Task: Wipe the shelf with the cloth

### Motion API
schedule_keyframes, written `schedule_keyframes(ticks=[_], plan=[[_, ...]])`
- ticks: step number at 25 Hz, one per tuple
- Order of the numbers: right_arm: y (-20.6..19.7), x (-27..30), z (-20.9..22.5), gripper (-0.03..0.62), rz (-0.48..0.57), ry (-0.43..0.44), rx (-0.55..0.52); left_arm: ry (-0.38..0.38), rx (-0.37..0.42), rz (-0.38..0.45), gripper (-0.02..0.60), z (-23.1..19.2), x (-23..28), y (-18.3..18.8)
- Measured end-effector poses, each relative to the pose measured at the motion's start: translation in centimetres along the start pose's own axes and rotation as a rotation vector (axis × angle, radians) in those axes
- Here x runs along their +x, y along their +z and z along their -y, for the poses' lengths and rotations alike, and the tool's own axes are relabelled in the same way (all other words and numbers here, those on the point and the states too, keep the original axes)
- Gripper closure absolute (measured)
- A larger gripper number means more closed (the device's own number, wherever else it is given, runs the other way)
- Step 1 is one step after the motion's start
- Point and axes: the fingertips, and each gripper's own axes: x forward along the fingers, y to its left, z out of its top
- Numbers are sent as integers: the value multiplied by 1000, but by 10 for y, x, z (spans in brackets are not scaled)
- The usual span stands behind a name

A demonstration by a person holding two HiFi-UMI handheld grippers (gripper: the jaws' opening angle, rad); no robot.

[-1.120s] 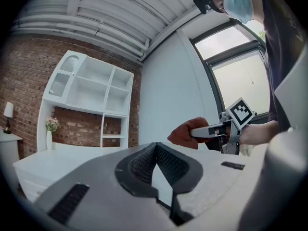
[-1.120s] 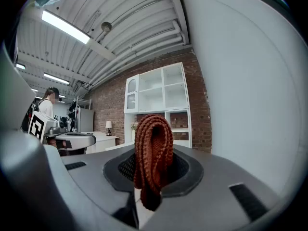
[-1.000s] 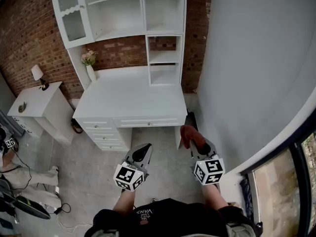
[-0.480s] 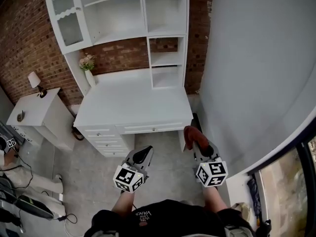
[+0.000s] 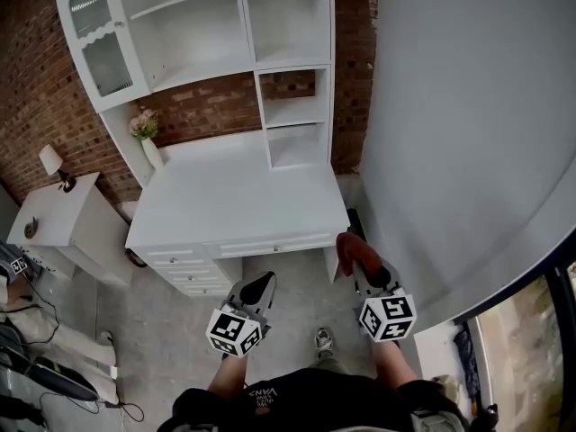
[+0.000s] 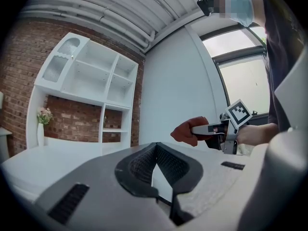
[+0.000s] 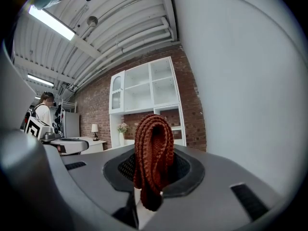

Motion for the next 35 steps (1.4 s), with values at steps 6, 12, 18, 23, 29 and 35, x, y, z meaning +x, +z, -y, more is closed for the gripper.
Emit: schedule_keyframes(ticks=[6, 12, 18, 23, 29, 35], plan=[[5, 55, 31, 510, -7, 37, 5, 40, 13, 9, 574, -29, 52, 10], [18, 107, 70, 510, -17, 78, 0, 71, 21, 7, 574, -48, 109, 19], [26, 146, 101, 510, -10, 124, -10, 114, 31, 3, 574, -60, 154, 22], [23, 166, 121, 508, -24, 143, -28, 143, 15, 7, 574, -66, 177, 16], [14, 190, 128, 508, -47, 146, -16, 154, -7, -9, 574, -81, 191, 5], [16, 225, 117, 508, -44, 139, -21, 154, -23, 3, 574, -119, 199, 3]])
